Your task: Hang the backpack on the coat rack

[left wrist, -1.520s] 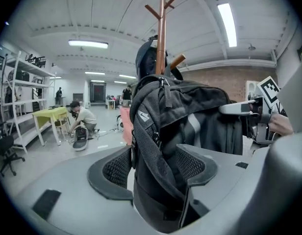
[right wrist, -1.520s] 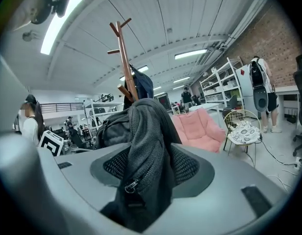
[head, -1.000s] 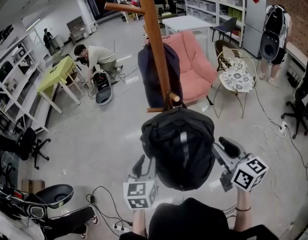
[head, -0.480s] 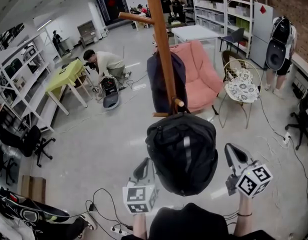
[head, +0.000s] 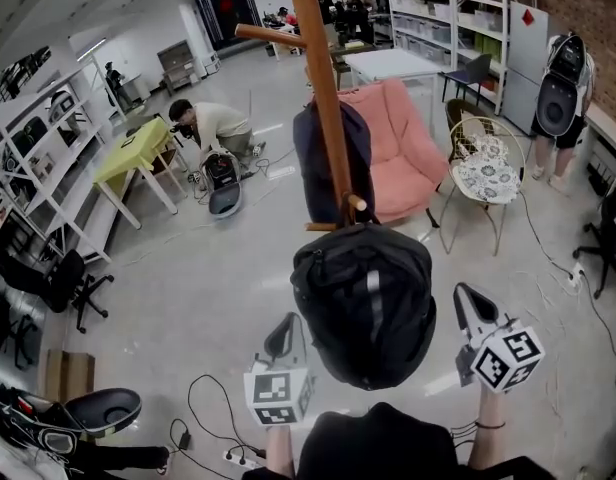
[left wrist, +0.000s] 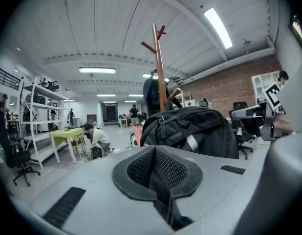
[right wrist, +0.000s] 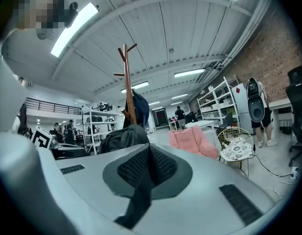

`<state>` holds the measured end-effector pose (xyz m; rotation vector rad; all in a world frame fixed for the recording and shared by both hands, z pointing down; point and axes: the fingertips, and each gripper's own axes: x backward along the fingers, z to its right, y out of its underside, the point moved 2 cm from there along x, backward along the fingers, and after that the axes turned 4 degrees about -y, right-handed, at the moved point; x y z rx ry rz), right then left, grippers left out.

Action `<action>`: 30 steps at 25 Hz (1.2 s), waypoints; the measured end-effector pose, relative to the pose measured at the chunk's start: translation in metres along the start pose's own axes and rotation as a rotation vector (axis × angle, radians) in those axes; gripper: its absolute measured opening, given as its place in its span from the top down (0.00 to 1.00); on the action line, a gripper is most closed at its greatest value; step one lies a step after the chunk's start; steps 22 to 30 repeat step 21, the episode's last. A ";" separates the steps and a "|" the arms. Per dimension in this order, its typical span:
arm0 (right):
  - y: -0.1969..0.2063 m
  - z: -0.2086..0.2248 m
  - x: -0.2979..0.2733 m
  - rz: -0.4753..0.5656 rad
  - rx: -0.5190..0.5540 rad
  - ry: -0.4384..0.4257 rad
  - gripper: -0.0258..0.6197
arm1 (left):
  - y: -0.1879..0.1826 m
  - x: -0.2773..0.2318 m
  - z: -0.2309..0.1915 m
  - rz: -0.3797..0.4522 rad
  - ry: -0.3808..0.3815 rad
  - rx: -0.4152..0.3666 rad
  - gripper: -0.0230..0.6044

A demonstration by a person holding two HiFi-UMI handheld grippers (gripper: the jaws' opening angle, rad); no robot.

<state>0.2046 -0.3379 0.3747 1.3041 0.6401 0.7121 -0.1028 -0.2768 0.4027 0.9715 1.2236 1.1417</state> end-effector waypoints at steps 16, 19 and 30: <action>0.007 0.008 0.003 -0.013 0.010 0.035 0.94 | 0.009 0.000 0.001 -0.019 -0.004 -0.015 0.93; 0.009 0.008 0.004 -0.015 0.009 0.039 0.94 | 0.011 0.001 0.000 -0.025 -0.001 -0.016 0.93; 0.010 0.008 0.003 -0.015 0.008 0.041 0.94 | 0.012 0.000 -0.001 -0.026 0.002 -0.014 0.93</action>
